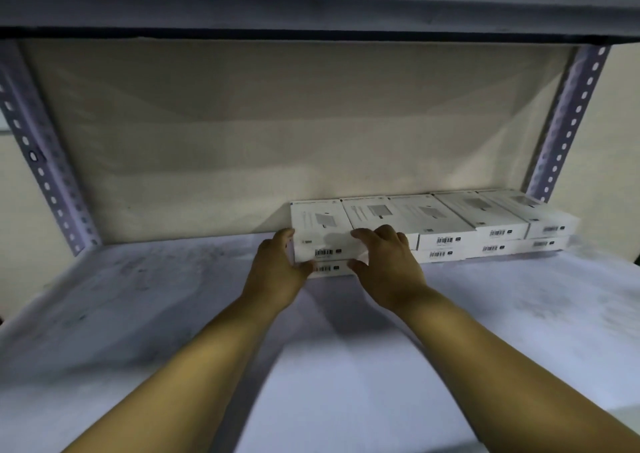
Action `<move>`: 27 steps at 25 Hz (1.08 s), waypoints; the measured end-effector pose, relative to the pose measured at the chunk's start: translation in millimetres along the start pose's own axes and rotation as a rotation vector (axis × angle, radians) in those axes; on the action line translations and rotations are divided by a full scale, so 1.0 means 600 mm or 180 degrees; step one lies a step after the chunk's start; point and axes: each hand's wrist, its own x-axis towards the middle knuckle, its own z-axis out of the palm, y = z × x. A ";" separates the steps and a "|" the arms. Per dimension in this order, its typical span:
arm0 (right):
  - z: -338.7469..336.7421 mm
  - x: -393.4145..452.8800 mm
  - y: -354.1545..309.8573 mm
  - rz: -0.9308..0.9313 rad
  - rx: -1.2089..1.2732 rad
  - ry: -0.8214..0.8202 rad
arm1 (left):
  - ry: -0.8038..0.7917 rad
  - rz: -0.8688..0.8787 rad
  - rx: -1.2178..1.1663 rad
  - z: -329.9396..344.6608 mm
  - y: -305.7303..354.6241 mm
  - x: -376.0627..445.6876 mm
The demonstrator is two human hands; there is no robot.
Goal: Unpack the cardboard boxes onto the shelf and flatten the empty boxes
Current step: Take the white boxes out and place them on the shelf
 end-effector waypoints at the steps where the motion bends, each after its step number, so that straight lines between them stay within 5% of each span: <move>1: -0.004 -0.006 0.002 0.0017 0.0211 0.0029 | 0.0070 -0.0058 0.0003 -0.003 0.002 -0.007; 10: -0.031 -0.107 -0.007 0.0233 0.1900 -0.0234 | 0.0752 -0.0604 -0.0058 -0.029 0.040 -0.143; 27: -0.026 -0.340 -0.172 -0.1613 0.2368 -0.1431 | 0.2307 -0.1366 0.0010 -0.120 0.032 -0.546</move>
